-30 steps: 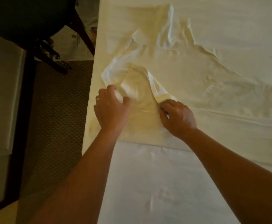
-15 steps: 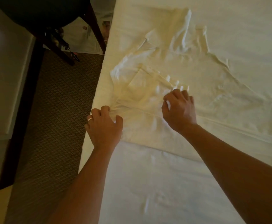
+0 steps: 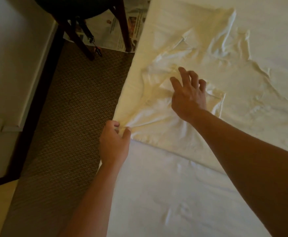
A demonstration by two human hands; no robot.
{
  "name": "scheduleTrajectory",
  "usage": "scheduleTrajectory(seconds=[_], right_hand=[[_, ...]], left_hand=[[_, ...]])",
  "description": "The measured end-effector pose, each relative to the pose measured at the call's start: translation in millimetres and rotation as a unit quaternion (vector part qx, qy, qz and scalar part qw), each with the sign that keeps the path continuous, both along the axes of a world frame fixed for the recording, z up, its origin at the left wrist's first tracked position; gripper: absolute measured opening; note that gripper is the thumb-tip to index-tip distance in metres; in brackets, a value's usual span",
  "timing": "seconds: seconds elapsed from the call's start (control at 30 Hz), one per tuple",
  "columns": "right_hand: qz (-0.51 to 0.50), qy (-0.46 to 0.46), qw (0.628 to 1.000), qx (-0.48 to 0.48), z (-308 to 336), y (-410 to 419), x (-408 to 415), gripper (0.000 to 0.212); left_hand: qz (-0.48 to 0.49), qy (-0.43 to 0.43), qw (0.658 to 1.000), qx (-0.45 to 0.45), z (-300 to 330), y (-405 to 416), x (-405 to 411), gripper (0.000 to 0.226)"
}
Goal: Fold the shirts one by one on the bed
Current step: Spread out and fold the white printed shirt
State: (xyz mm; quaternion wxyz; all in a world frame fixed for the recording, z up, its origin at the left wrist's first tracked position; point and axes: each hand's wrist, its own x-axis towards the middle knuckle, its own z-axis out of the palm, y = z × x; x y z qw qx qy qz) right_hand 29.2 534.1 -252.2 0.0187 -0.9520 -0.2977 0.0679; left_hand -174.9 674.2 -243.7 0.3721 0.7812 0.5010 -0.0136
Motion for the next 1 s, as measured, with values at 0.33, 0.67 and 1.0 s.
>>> scheduleTrajectory(seconds=[0.33, 0.67, 1.0], right_hand=[[-0.152, 0.031, 0.983, -0.103, -0.1, 7.5, 32.1, 0.065], [0.018, -0.006, 0.995, -0.094, 1.5, 27.9, 42.1, 0.048], [-0.056, -0.108, 0.984, 0.132, 29.5, -53.9, -12.9, 0.004]], left_hand=[[-0.082, 0.068, 0.976, 0.191, 0.0, -20.0, 5.1, 0.039], [-0.375, 0.072, 0.889, 0.251, -31.4, -47.9, 21.9, 0.052], [-0.321, 0.014, 0.895, 0.309, -15.4, -44.8, 20.9, 0.057]])
